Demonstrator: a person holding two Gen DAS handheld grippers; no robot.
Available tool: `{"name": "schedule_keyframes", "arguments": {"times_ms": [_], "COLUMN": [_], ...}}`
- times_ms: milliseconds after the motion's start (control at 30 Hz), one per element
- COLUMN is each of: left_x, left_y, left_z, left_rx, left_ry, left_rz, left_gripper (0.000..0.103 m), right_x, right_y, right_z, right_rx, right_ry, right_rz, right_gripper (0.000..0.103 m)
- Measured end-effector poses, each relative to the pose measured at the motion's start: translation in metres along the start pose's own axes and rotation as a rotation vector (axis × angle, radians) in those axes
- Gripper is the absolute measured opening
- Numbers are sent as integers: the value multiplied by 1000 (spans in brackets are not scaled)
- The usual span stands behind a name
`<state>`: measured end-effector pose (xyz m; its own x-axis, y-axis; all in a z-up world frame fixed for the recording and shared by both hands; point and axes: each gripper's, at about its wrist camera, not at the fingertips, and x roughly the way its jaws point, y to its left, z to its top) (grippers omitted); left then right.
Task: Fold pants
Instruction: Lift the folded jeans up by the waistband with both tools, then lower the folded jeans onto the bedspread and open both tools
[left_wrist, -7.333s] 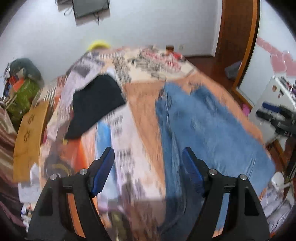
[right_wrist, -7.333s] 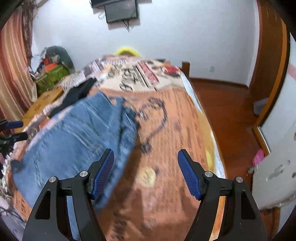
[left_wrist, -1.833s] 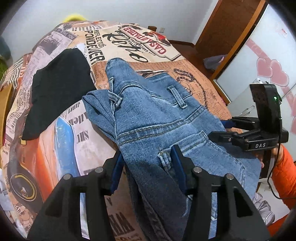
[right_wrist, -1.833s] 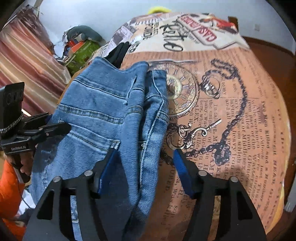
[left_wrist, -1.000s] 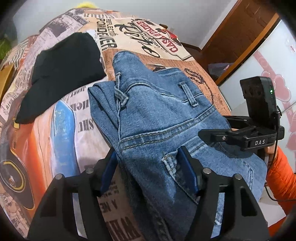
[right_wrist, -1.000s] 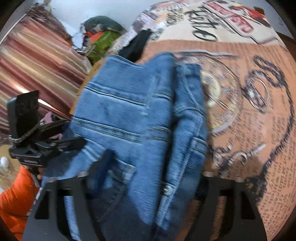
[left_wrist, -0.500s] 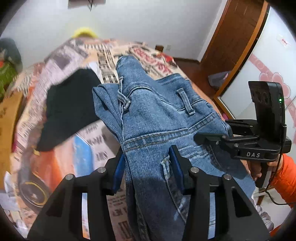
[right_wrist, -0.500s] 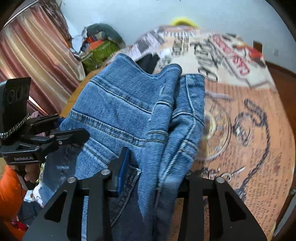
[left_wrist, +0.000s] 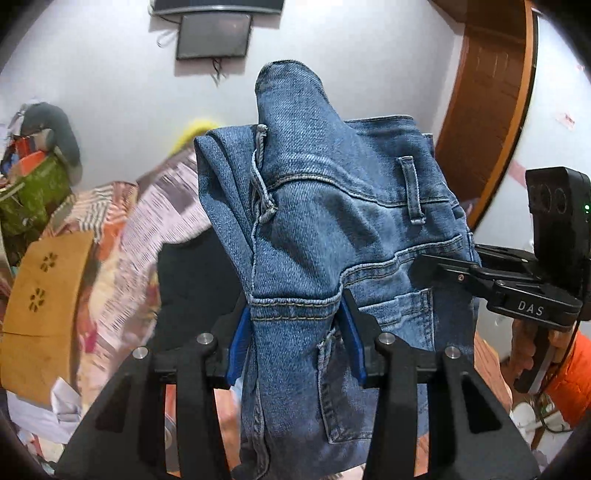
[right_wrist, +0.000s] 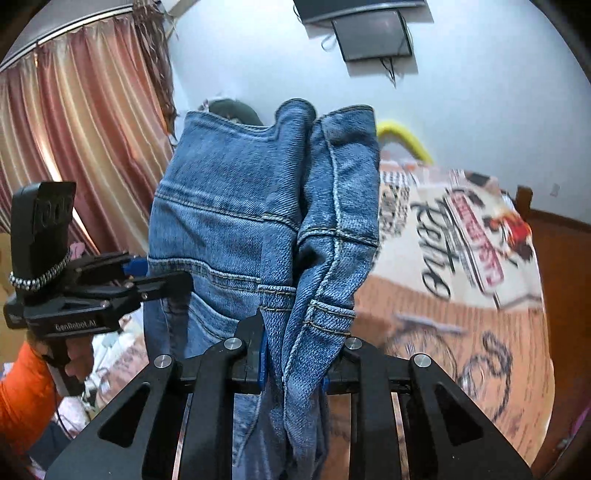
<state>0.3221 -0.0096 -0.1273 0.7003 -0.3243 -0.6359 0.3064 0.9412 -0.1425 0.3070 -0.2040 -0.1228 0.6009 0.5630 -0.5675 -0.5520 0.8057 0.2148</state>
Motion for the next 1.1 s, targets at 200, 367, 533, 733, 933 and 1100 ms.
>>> {"name": "schedule_keyframes", "arguments": {"times_ms": [200,367,533,733,933,1100], "left_x": [-1,8,30,73,122,164], "left_y": [33,61,89,122,150,171], "left_z": [23,40,55,68,71,65], "left_rx": [-4,-12,-10,-31,-92,-140], "left_ry": [-62,-79,-78,-43,-19,28], "left_rz": [55,89,114,113,100,73], "left_gripper": [45,45,45,45,45,45], "right_x": [23,51,79,114,151,182], "right_y": [11,18,20,5,-14,-30], "right_z": [26,47,61,74,79,78], "right_rx": [-13,-39,-30,-4,37,60], "right_ry": [-44,-57,-63,-32,-12,18], "right_rz": [3,3,5,4,-13,-26], "right_gripper": [18,18,18,18,18,18]}}
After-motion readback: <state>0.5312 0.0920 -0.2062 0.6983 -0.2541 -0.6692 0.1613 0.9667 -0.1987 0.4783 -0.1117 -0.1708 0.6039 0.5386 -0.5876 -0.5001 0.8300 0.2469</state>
